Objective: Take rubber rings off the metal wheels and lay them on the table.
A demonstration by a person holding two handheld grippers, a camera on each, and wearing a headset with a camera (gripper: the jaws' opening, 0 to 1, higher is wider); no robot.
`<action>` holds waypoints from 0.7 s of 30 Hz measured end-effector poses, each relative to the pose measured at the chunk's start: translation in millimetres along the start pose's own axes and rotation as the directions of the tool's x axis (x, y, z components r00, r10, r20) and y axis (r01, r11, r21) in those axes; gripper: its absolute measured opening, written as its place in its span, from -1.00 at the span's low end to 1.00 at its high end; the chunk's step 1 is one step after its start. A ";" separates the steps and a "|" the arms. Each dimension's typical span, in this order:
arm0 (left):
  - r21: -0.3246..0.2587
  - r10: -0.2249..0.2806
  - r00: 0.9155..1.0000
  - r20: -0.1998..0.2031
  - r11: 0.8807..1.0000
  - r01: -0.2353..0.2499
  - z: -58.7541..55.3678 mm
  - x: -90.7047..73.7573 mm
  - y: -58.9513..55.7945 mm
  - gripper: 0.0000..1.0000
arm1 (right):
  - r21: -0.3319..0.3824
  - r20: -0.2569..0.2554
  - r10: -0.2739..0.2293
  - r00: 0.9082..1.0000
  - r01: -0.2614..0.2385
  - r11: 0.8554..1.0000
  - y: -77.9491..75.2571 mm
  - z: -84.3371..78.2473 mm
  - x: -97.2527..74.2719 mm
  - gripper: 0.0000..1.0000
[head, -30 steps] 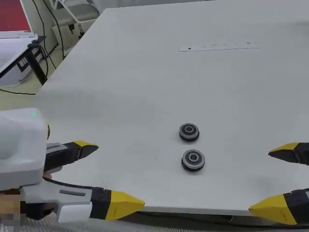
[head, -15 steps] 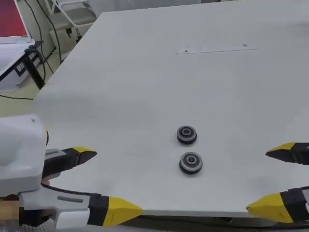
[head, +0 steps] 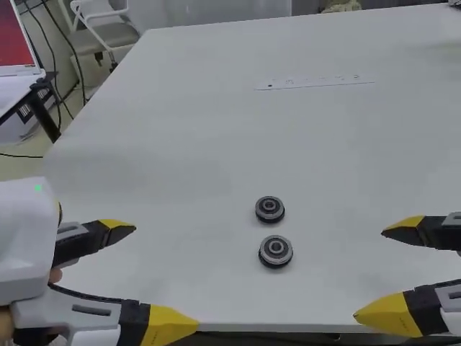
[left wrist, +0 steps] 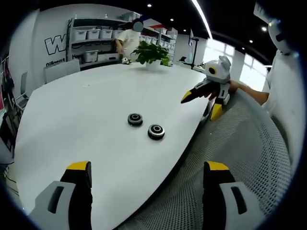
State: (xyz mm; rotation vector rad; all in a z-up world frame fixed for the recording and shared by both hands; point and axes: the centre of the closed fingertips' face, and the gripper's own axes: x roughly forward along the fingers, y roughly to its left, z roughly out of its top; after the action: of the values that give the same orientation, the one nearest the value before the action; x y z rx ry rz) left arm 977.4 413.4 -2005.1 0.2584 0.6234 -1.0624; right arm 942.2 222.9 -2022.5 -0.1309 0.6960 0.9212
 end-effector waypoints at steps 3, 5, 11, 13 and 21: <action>0.048 0.001 1.000 -0.010 0.999 0.000 3.2 -1.2 -1.1 0.90 | -0.015 -0.005 0.006 1.000 -0.006 1.000 0.5 1.1 1.3 0.50; 0.065 0.000 1.000 -0.013 0.998 0.001 5.9 -1.3 -1.5 0.90 | -0.022 0.000 0.012 1.000 -0.012 1.000 0.8 3.4 1.9 0.50; 0.126 -0.024 1.000 -0.005 0.992 0.025 26.1 2.4 -4.7 0.90 | -0.070 -0.019 0.007 1.000 -0.008 0.997 -6.9 11.5 7.0 0.46; 0.149 -0.040 0.999 0.005 0.988 0.039 34.9 5.7 -6.2 0.89 | -0.089 -0.018 0.014 1.000 -0.016 0.996 -8.8 17.8 8.8 0.44; 0.209 -0.103 0.993 0.060 0.974 0.088 66.7 26.6 -8.5 0.61 | -0.172 0.017 0.070 0.997 -0.066 0.983 -15.3 41.7 17.7 0.20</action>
State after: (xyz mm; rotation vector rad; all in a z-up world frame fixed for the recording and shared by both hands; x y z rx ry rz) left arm 1002.4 357.5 -1966.6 0.3729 0.4659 -1.2263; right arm 981.8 241.9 -2003.6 -0.2500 0.6020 1.0469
